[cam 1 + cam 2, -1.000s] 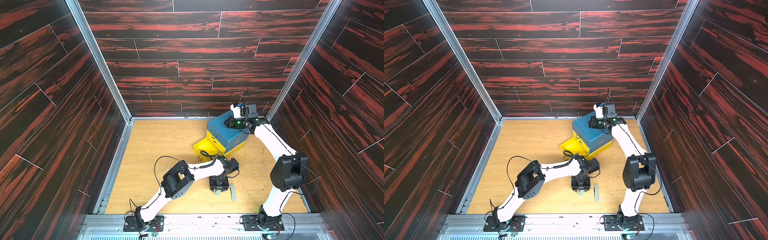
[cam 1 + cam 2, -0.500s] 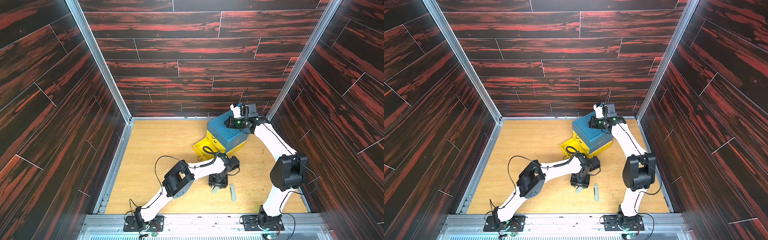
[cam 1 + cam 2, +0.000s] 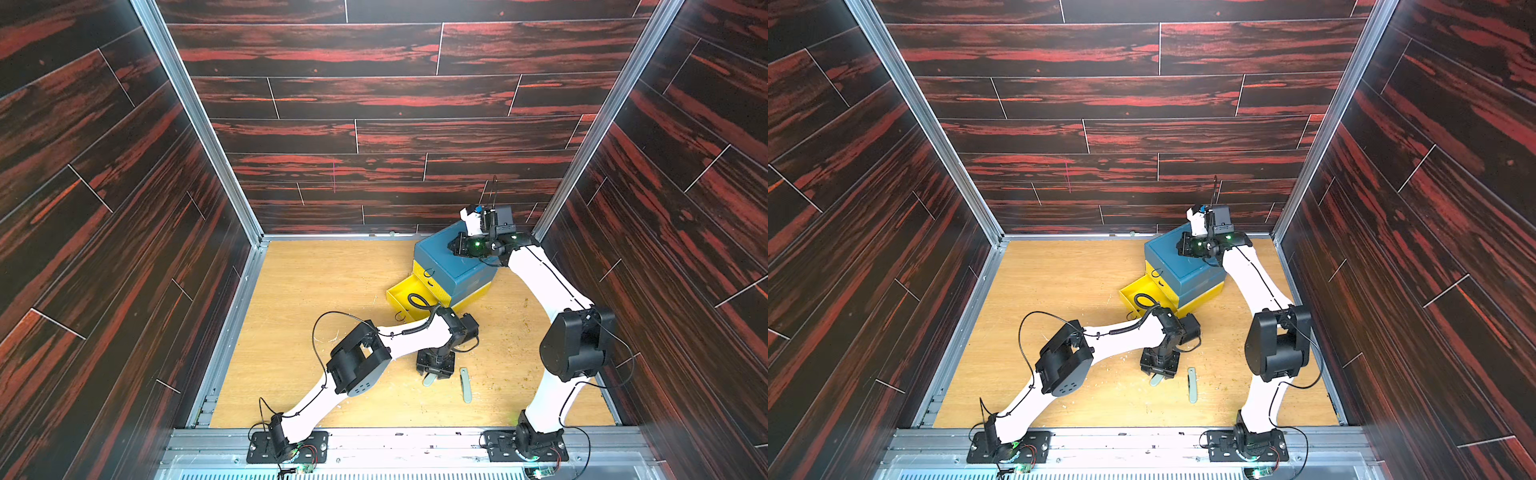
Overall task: Place the fruit knives into the drawer by color
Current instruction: Pick up the fruit knife from the center of the board.
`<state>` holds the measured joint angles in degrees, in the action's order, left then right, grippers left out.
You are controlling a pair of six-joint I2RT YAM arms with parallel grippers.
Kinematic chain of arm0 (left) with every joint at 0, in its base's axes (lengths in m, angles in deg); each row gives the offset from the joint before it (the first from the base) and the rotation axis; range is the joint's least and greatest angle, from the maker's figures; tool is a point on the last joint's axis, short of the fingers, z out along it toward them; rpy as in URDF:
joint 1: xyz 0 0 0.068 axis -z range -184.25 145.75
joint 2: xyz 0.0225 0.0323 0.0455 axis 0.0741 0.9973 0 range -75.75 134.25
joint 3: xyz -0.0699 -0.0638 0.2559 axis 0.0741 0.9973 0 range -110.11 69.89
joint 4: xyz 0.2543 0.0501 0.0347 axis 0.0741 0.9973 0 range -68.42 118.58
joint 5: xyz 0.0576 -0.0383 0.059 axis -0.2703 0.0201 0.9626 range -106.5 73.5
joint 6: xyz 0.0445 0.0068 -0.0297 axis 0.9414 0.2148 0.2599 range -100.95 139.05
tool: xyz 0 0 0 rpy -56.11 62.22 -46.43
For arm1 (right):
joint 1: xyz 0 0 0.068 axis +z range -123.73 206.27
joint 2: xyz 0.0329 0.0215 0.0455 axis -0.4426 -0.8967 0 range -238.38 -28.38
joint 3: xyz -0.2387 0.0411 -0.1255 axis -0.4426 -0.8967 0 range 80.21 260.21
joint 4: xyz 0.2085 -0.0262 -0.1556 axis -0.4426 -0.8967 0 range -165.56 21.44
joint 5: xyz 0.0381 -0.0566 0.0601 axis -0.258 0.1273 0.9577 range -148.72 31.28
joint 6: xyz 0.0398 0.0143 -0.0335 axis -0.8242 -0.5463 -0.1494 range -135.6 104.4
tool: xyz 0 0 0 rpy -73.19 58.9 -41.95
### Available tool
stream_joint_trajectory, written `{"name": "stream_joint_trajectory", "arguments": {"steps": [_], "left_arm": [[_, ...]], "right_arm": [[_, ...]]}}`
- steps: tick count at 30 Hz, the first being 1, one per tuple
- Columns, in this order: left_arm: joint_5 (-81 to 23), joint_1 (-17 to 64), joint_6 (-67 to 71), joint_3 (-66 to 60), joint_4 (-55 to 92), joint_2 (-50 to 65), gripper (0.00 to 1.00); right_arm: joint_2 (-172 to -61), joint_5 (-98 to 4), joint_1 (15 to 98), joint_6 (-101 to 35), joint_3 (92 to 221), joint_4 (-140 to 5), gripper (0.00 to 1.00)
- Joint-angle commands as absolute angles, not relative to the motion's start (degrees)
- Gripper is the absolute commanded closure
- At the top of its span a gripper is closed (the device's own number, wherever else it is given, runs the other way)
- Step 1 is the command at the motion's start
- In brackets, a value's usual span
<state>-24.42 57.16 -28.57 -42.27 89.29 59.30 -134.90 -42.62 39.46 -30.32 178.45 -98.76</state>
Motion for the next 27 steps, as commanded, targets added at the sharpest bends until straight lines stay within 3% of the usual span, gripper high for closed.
{"name": "stream_joint_trajectory", "arguments": {"steps": [1, 13, 27], "left_arm": [[-24.42, 57.52, -26.82, -44.59, 91.06, 60.18, 0.48], [-24.6, 57.94, -26.3, -46.06, 91.57, 61.58, 0.48], [-25.46, 57.84, -26.3, -47.83, 93.15, 63.39, 0.62]], "right_arm": [[-140.66, -46.79, 39.59, -30.05, 174.23, -115.74, 1.0], [-140.44, -47.19, 39.56, -30.02, 174.26, -115.71, 1.0], [-140.37, -47.26, 39.61, -30.08, 174.13, -115.76, 1.0]]}}
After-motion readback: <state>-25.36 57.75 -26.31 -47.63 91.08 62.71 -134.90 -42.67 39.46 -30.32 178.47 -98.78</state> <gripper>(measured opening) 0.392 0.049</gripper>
